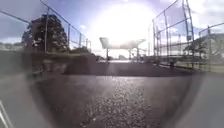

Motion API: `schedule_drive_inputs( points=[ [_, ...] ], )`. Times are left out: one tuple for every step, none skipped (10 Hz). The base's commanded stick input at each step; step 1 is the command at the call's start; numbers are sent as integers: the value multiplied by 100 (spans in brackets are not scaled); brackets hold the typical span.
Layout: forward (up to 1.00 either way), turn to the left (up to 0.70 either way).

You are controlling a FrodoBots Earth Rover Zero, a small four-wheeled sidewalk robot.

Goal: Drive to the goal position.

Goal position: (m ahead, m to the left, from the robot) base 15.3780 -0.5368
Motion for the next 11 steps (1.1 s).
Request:
schedule_drive_inputs(
  points=[
    [70,0],
    [70,0],
    [70,0],
    [70,0],
    [70,0],
    [70,0],
    [70,0],
    [70,0],
    [70,0],
    [70,0],
    [70,0]
  ],
)
